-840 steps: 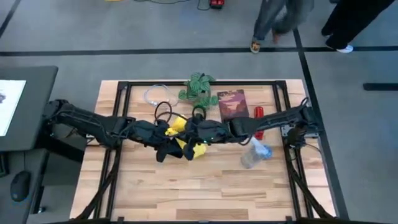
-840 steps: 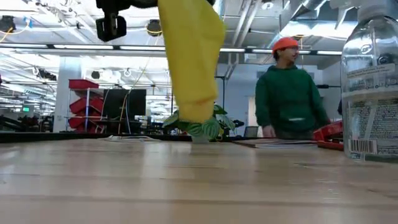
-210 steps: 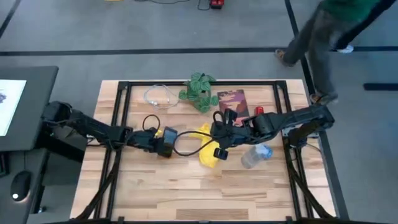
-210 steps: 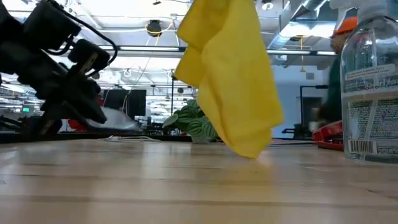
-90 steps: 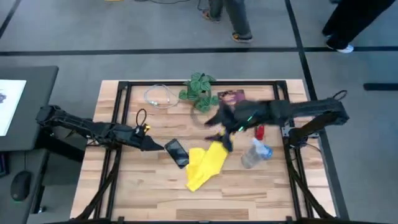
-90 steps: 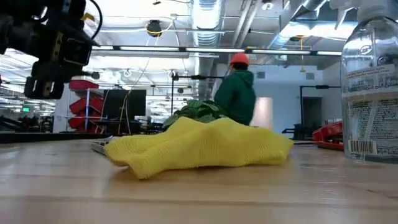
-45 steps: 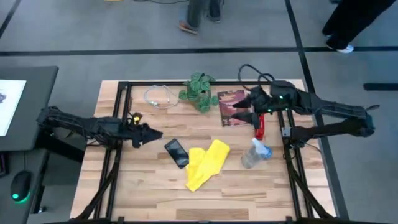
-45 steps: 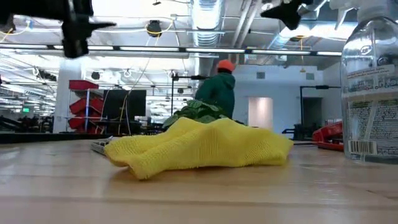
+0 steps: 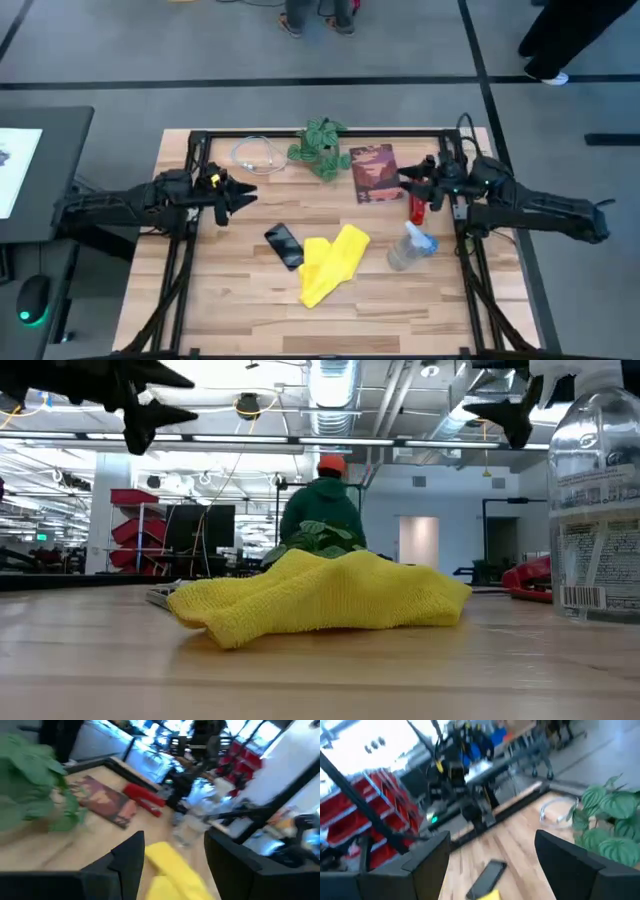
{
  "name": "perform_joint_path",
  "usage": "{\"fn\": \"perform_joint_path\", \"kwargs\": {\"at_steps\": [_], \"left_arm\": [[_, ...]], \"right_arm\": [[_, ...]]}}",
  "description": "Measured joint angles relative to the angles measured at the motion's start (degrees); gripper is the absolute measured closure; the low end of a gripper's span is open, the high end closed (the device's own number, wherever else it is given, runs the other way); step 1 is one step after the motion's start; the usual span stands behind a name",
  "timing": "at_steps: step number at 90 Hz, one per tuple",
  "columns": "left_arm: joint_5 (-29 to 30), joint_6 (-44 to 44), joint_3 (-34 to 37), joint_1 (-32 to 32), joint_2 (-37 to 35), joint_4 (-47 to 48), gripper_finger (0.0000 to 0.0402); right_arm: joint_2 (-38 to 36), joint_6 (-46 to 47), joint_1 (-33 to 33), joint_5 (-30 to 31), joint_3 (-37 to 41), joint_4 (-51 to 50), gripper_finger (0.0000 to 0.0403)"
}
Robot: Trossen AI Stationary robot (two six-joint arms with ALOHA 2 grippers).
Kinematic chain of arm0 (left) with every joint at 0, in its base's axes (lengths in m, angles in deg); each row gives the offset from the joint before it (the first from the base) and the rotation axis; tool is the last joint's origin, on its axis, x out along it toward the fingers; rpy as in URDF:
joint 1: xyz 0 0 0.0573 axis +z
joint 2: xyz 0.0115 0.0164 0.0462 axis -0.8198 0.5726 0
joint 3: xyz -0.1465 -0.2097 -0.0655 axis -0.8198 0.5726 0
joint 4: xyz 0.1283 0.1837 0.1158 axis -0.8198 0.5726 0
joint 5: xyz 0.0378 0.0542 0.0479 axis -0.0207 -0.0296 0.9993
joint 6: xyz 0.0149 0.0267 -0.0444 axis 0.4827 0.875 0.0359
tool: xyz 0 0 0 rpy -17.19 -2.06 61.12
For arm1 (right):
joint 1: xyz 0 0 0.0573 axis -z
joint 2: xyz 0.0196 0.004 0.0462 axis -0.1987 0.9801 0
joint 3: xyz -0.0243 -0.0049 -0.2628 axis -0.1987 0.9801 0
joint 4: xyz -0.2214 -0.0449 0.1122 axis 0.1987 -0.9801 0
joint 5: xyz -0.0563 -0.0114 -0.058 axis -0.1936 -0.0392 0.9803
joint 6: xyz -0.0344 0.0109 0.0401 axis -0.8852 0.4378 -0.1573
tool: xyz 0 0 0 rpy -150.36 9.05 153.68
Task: Apply microfiber cloth
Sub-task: Return to Home Position
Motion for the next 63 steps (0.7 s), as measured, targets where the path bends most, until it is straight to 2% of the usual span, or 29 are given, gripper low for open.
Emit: {"fn": "perform_joint_path", "kwargs": {"at_steps": [13, 33, 46, 63], "left_arm": [[-0.34, 4.62, 3.25, 5.28, -1.55, -2.08, 0.0222], [-8.26, 3.12, 13.63, 11.66, -2.86, -12.46, 0.0222], [-8.92, 3.74, 19.51, 13.94, -2.8, -19.83, 0.0222], [-8.83, 5.39, 23.83, 16.23, -2.79, -25.12, 0.0222]], "right_arm": [[-2.47, -1.83, 1.5, 3.5, 7.17, 8.66, 0.0129], [-3.86, -1.65, 3.29, 3.99, 14.83, 17.02, 0.0129], [-3.8, -1.29, 4.43, 6.24, 19.86, 24.96, 0.0129], [-3.81, -1.54, 4.81, 6.82, 20.21, 25.47, 0.0129]]}}
